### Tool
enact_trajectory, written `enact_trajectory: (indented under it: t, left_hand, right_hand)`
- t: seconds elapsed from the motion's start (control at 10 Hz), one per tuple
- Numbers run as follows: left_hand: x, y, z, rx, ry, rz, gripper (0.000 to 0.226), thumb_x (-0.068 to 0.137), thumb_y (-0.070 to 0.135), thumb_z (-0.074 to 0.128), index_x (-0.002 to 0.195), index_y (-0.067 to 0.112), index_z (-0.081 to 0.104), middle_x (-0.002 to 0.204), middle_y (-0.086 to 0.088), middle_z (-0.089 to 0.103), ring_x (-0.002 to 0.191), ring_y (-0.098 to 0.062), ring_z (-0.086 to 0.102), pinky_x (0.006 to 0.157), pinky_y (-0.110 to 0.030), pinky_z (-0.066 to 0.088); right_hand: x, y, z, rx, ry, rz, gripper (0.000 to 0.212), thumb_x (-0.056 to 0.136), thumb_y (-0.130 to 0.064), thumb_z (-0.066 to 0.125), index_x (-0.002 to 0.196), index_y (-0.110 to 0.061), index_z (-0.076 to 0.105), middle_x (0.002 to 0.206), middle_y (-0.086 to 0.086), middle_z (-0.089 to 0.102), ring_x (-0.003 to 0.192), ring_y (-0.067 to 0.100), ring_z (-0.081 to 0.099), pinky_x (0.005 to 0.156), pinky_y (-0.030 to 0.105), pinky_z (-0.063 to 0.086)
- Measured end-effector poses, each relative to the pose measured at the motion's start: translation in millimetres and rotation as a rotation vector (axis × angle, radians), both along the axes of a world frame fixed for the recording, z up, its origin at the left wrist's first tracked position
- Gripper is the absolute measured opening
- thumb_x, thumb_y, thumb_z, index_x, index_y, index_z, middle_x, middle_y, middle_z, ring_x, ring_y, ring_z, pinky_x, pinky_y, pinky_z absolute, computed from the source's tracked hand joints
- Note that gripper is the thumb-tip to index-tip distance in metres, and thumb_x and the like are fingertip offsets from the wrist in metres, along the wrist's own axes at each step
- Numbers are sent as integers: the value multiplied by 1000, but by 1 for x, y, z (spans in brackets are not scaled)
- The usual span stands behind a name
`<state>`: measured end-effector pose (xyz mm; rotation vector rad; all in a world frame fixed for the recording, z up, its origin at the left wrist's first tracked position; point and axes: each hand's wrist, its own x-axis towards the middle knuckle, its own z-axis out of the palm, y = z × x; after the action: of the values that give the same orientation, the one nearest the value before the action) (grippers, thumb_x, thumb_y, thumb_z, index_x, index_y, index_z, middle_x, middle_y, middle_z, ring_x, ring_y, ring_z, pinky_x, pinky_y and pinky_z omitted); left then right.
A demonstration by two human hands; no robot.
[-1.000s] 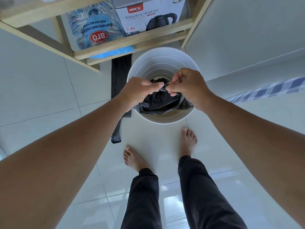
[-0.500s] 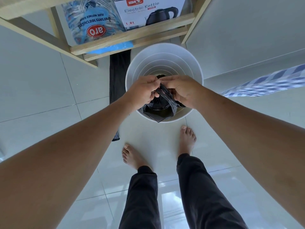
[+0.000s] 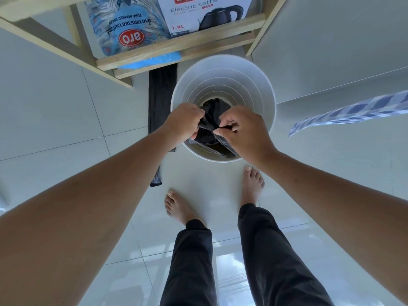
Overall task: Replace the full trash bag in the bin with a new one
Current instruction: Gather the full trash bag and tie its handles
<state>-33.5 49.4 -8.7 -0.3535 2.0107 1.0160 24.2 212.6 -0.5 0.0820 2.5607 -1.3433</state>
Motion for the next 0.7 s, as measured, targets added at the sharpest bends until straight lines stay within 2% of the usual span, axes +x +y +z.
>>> enact_trajectory:
  t: [0.1,0.2,0.3,0.4,0.5,0.6,0.7]
  left_hand:
    - [2,5,1,2,-24,13,28,97,17,45,70,21,50,66,0,52,55,-14,51,55,-26,48]
    - [1,7,1,24,-94,-122,16,94,-9,47,93,-2,61,83,-20,53,55,-24,49,52,-34,48]
    - [-2,6,1,103,-115,95,10,96,3,48,98,8,55,74,-10,51,57,-19,50,55,-32,50]
    - [3,-10,3,280,-10,-3,30,86,-11,55,92,18,49,72,-8,53,72,-22,54,70,-30,43]
    - [8,-17,2,191,164,-134,32,85,-8,58,75,23,60,75,6,59,73,-12,55,74,-24,43]
    - [11,-19,6,80,290,-210,32,89,0,54,84,21,78,83,19,63,77,11,60,69,0,40]
    - [13,-14,6,110,242,-158,26,92,9,53,98,15,77,94,10,63,86,5,60,76,-9,41]
  right_hand:
    - [-4,-3,-3,62,-11,122,20,72,-12,81,87,-5,68,84,3,65,79,21,61,72,26,47]
    - [-6,-6,-10,216,74,335,16,81,-3,68,96,-2,73,83,15,62,73,33,60,62,36,49]
    - [-14,-1,-12,357,18,431,16,89,-2,58,85,4,72,84,19,56,76,36,57,63,36,43]
    - [-31,8,-9,422,-321,495,22,92,-9,59,72,-6,69,72,3,52,77,27,56,72,29,36]
    - [-44,21,-5,241,-597,425,17,91,-18,65,104,-13,75,93,3,68,88,21,61,83,27,41]
    - [-51,34,-2,-114,-850,187,26,92,-16,65,118,-14,68,123,9,65,113,24,59,84,28,52]
    - [-52,38,-5,-339,-933,-70,15,89,-8,66,101,-17,71,131,9,60,123,21,50,78,23,46]
